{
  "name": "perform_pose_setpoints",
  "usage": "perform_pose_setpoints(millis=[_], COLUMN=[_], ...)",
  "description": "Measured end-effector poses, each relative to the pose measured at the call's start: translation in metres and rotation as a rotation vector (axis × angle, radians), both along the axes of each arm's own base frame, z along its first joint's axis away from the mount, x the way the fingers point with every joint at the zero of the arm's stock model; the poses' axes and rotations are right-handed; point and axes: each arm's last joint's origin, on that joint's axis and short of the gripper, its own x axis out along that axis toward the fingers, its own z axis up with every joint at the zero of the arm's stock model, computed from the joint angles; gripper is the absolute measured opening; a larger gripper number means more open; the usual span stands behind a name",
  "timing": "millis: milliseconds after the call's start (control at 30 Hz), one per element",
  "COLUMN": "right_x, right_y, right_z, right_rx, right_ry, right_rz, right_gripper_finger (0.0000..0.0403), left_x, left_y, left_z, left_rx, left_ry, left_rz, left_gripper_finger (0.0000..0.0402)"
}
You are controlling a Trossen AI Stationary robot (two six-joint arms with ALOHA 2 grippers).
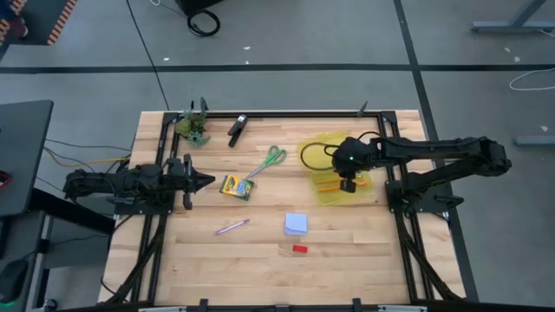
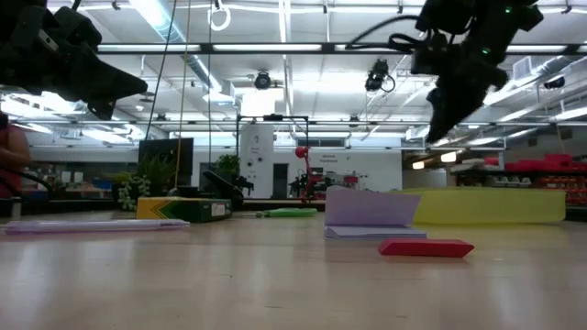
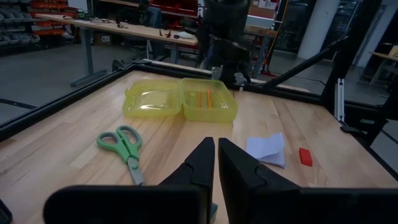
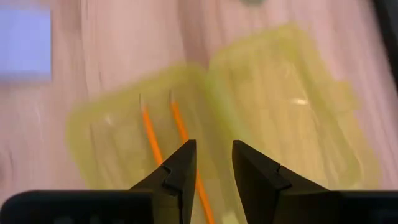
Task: Pack school essentials
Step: Put the violet pen into the yellow supply box
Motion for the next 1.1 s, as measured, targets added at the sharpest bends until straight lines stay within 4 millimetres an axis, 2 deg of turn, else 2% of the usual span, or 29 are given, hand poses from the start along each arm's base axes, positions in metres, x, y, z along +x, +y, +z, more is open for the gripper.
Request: perform_pose_setpoints(millis=[133,333,833,967,1100], right_x=[0.012,0.021,0.029,0.029,0.033], right_y=[-0.001,-0.001,0.017,0.02,0.02], right_z=[0.009,0.018,0.024,0.024,0.02], right_rx=[0.058,0.123,0.15,0.14,0.182], right_ry=[-0.178,-0.319,-0.4,-0.4,-0.406], right_rz=[-0.087,-0.059,0.048,0.041,-0.044], right_gripper_finger=[0.0111,0.0111,0.0111,0.0111,0.0111], left_x=[0.0,0.0,0.0,0.0,0.0], left_y=[0.0,0.0,0.0,0.0,0.0], left_z=[0.0,0.0,0.0,0.0,0.0], left_rx=[0.0,0.0,0.0,0.0,0.0], left_ry=[-0.001,0.0,0.0,0.0,0.0], left_rz=[0.0,0.0,0.0,0.0,0.0], left_gripper_finger=[0.0036,0.0031,0.0038,0.0039,0.0035])
